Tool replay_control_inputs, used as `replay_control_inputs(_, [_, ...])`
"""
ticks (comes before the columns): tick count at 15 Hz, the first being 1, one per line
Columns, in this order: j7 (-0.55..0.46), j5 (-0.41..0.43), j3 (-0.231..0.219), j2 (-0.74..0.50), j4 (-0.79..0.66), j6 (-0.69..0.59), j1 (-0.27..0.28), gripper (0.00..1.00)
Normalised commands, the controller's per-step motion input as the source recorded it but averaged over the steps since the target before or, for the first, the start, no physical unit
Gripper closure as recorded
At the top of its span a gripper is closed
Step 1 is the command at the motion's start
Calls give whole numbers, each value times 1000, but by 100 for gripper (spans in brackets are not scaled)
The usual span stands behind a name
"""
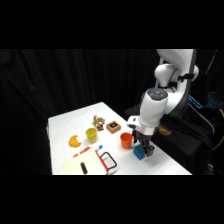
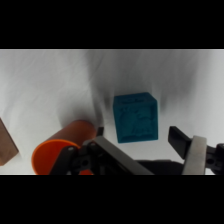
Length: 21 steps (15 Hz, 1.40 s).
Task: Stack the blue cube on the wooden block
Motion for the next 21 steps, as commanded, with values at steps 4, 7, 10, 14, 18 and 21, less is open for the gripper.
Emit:
replay_control_inputs(4, [79,-38,-136,20,-76,215,157,0])
replay_control_inputs(7, [62,-7,-117,13,-78,208,151,0])
replay_control_inputs(10, [28,34,-105,42,-62,226,126,0])
replay_control_inputs(14, [4,62,-125,51,-43,241,137,0])
replay_control_inputs(18, [-37,111,-117,46,-19,204,148,0])
replay_control_inputs(21, [-40,115,-129,28,-8,161,167,35])
